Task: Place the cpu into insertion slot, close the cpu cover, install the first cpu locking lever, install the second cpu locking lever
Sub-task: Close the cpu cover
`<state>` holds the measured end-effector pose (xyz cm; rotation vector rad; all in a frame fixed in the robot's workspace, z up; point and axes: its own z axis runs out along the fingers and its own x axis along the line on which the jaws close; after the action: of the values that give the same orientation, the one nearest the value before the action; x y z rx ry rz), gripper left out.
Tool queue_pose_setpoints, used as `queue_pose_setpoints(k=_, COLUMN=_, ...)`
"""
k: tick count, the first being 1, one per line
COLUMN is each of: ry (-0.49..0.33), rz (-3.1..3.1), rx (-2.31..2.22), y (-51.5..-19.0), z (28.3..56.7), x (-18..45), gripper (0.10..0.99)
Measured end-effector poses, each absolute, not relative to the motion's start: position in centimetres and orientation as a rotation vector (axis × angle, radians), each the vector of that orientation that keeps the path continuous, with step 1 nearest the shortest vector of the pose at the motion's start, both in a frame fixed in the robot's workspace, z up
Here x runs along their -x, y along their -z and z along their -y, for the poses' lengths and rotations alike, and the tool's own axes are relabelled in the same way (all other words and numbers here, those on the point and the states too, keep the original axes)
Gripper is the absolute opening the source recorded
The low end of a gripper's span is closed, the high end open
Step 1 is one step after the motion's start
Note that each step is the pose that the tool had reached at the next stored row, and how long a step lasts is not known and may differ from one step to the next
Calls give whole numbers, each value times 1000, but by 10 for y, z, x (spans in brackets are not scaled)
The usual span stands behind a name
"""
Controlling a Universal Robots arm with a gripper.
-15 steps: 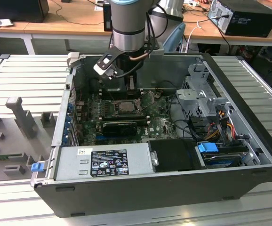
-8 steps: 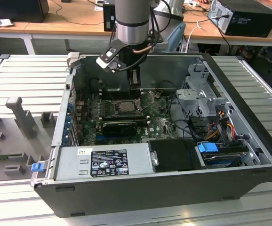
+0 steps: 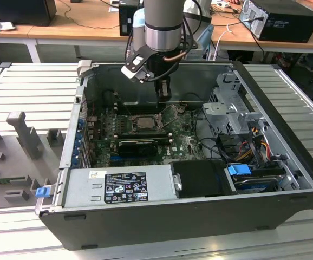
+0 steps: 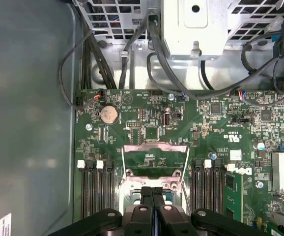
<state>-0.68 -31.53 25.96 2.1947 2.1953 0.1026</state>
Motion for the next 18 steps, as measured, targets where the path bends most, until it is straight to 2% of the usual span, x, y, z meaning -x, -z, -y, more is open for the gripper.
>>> queue_pose_setpoints(k=18, ry=-101, rz=-2196, rx=-2195, y=-259, z=315, x=-34, gripper=106)
